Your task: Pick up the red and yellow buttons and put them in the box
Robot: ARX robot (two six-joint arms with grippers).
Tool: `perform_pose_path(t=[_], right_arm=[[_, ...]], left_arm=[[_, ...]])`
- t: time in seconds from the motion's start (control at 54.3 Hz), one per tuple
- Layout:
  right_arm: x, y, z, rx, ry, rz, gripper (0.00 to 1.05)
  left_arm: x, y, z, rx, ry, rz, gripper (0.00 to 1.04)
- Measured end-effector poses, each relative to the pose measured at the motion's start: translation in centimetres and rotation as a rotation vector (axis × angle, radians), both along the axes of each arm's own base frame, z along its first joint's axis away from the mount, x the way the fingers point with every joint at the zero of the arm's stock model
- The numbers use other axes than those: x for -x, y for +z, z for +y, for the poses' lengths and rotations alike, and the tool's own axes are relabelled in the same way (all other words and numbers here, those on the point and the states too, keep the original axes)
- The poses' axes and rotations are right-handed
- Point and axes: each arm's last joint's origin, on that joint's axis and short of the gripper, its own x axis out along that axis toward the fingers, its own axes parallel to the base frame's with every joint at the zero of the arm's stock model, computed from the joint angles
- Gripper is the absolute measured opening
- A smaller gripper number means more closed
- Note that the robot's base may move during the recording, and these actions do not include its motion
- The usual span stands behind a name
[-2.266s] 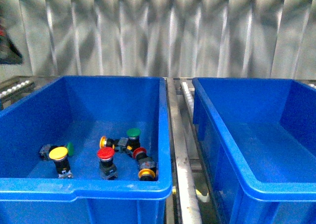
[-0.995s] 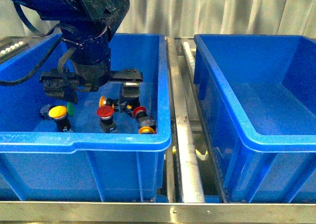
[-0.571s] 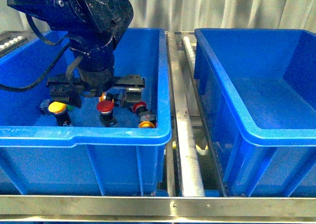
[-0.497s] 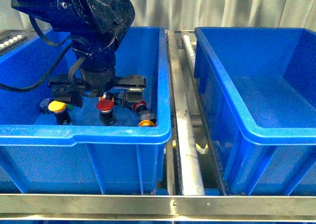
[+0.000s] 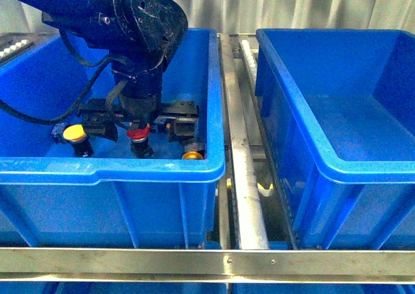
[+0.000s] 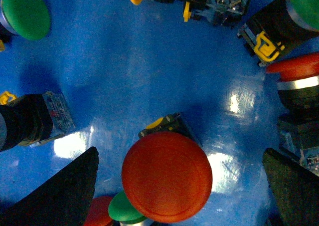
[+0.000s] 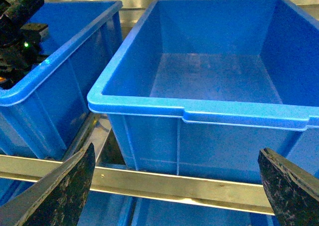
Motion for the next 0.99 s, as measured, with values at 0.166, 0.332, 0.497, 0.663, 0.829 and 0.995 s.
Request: perform_pose_path(t=[0.166, 0.332, 0.497, 0.663, 0.829, 0.995], right_arm=[[0.0, 0.0, 0.0, 0.0, 0.0, 0.0, 0.98], [0.0, 0.0, 0.0, 0.0, 0.0, 0.0, 0.98], [0.0, 0.0, 0.0, 0.0, 0.0, 0.0, 0.98], [0.0, 0.0, 0.0, 0.0, 0.0, 0.0, 0.98], [0.0, 0.0, 0.0, 0.0, 0.0, 0.0, 0.98], [0.0, 0.0, 0.0, 0.0, 0.0, 0.0, 0.98]], left_arm=[[-0.4, 0.1, -0.1, -0.004, 0.01, -0.01, 0.97], [-0.7, 0.3, 0.0, -0.008, 0.02, -0.015, 0.97], [-1.0, 0.4, 0.4, -0.023, 0.039, -0.017, 0.9], [-1.3, -0.3, 0.4, -0.027, 0.046, -0.006, 0.57], [-1.3, -0.8, 0.4, -0.027, 0.05, 0.005, 0.34], [-1.3, -0.8, 0.4, -0.026, 0.056, 0.003, 0.34]])
